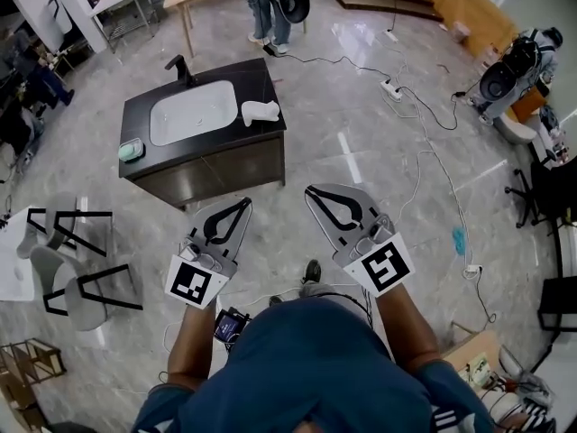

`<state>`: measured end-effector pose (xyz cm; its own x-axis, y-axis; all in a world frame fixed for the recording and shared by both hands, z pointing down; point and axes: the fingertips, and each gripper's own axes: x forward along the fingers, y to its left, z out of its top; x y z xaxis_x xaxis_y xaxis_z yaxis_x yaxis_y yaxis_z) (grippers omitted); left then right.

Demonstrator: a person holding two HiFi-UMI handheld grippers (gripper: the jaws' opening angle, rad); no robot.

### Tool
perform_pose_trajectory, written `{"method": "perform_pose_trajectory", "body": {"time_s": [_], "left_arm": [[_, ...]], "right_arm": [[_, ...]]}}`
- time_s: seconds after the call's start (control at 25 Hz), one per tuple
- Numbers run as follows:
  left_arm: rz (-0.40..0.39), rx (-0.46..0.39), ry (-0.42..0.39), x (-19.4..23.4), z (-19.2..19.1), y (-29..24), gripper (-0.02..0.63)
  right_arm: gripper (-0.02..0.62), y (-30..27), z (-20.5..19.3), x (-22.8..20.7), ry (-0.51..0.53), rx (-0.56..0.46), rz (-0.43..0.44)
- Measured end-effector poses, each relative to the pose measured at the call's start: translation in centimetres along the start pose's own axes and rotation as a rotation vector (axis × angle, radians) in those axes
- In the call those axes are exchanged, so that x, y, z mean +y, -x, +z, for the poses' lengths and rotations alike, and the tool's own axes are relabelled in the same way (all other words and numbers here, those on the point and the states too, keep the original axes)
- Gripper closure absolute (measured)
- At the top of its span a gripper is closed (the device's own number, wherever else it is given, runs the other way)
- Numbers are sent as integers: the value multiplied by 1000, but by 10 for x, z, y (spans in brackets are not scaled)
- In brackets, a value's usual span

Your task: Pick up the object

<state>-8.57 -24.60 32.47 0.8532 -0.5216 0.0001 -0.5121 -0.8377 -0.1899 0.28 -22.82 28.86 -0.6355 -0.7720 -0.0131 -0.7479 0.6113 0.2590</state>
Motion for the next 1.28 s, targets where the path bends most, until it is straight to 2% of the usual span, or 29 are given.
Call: {"method": "perform_pose_trajectory", "body": {"time_s": [0.32,0.6,0.92,1.28], "left_arm": [[88,25,6,45,-18,-75,603],[134,37,4,66,-34,-135,603],[137,65,16,97,-45,-167,603],[75,31,28,167,-65,-198,603]], "right_arm": [[580,-40,-30,-71,-6,-24,93],[580,-58,-57,-129,-7,-25,144],[580,-88,-70,-163,-13,-16,159],[580,-158,-79,-193,-30,-6,99]]}}
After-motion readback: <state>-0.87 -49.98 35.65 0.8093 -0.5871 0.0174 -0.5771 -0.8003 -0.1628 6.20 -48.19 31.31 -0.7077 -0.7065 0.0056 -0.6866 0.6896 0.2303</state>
